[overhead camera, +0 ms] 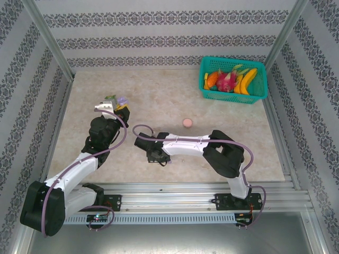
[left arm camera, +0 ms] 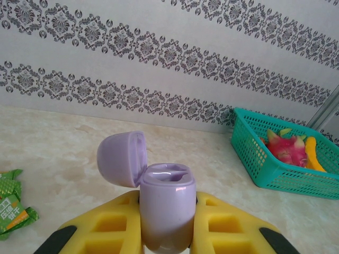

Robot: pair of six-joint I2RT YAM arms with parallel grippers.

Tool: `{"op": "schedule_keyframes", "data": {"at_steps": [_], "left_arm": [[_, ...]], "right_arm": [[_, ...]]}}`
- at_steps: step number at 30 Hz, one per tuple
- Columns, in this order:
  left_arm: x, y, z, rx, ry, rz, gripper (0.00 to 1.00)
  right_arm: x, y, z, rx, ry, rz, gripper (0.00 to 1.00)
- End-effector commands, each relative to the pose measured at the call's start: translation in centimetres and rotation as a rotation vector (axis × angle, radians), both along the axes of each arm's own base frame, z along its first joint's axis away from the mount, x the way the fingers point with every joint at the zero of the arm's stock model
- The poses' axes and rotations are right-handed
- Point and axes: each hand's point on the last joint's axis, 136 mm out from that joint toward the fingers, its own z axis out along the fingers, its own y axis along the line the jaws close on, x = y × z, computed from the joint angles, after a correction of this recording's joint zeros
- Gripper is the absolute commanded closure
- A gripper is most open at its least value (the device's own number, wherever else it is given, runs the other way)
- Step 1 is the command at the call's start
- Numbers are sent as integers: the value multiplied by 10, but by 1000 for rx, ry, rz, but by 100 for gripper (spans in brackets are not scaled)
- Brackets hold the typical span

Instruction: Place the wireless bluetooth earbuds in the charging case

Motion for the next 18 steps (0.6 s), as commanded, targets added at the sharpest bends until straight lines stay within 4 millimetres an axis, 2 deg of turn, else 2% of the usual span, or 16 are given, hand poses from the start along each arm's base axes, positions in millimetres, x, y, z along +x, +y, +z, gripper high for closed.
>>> {"op": "schedule_keyframes", "data": {"at_steps": [1,9,14,18], "left_arm": [[-2,-1,10,-27,-34,-6,100],[-6,-12,-7,14,-10,-78,100],[-14,-31,-21,51,-14,-200,100],[-18,-52,-24,53,-25,-326,100]], "right_arm": [[15,-10,24,17,-87,-12,83],[44,-36,48,41,-196,-39,83],[63,-55,71,39,-290,-41,83],[78,-74,96,30,-373,-43,83]]}}
